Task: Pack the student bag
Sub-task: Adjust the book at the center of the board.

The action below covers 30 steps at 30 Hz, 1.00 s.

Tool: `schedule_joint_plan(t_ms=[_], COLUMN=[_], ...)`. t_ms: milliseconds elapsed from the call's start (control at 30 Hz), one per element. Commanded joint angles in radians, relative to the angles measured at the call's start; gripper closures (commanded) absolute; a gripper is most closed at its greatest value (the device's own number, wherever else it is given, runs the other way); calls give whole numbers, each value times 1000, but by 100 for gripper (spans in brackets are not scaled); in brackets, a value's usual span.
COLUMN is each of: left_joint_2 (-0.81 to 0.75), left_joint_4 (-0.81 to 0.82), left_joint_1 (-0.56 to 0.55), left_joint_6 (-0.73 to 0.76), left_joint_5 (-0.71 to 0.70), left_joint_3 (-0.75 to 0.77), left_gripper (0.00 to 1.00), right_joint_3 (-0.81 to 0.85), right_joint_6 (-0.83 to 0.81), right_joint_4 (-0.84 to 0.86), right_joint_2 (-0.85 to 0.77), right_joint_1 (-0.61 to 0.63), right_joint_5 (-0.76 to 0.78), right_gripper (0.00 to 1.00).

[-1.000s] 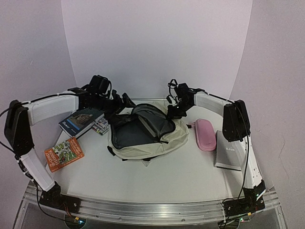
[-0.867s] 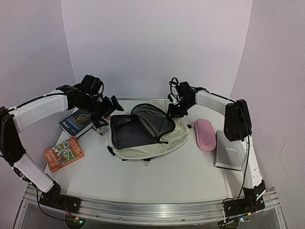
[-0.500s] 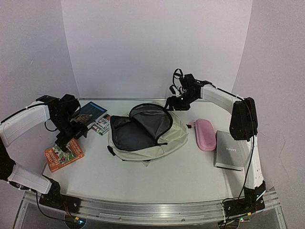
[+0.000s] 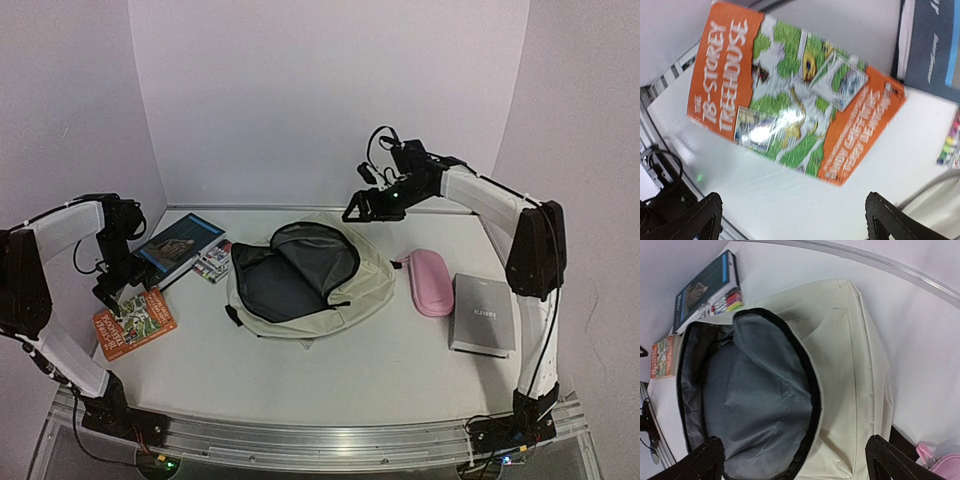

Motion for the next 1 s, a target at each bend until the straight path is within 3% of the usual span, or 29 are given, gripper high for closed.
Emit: schedule_joint_plan(t_ms=[0,233,733,967], left_joint_2=[84,184,384,371], left_joint_4=[58,124,190,228], left_joint_1=[75,159,159,38], left_joint_6=[130,175,193,230], left_joint_5=[-41,-34,-32,48], left_joint_3=[79,127,147,85], left_gripper=[0,0,0,0], right_joint_3=[-68,-138,-192,-188], right_joint_6=[-76,-93,-127,-137], right_joint_4=[4,4,-3,-4], right_joint_2=[-154,-228,-291,-288], right_joint_1=[-2,-2,-7,-10], right_joint_5=[-125,-164,-134,-142], right_gripper=[2,2,2,2])
